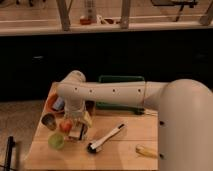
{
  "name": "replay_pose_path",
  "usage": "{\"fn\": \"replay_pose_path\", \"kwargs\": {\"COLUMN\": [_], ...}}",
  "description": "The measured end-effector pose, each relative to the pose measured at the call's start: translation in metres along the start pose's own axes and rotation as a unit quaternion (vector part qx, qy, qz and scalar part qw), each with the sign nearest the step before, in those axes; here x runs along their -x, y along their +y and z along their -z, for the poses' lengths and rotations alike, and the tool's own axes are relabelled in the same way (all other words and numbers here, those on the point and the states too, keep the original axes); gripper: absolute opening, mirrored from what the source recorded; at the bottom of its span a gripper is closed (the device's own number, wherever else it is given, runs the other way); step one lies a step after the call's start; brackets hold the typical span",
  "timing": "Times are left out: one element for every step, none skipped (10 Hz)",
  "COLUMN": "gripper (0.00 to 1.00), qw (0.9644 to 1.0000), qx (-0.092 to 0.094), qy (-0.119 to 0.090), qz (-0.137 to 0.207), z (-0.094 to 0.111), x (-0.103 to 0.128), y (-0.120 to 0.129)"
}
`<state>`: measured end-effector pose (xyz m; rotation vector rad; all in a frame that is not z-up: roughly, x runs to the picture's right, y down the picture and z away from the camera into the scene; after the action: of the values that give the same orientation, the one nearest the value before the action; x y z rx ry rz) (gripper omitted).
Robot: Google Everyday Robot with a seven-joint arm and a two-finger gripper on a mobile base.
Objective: Place eraser in paper cup
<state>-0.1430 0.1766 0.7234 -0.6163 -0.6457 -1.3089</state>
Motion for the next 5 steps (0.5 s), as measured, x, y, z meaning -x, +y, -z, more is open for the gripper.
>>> {"fn": "replay_pose_path", "kwargs": {"gripper": [0.8,0.8,0.8,0.8,0.8], "qw": [1.0,1.0,1.0,1.0,1.0], "qx": [0.0,0.0,0.0,0.0,0.0], "qy": [0.0,0.001,0.001,0.002,0.003], "qz": [0.001,0.001,0.001,0.0,0.0], "z": [0.0,0.0006,0.0011,0.002,0.0033], "x": [0.0006,0.0013,0.0013,0.0009,0.0004], "y": [-0.0003,-0.0009,-0.0011,-0.0013,-0.0015]}}
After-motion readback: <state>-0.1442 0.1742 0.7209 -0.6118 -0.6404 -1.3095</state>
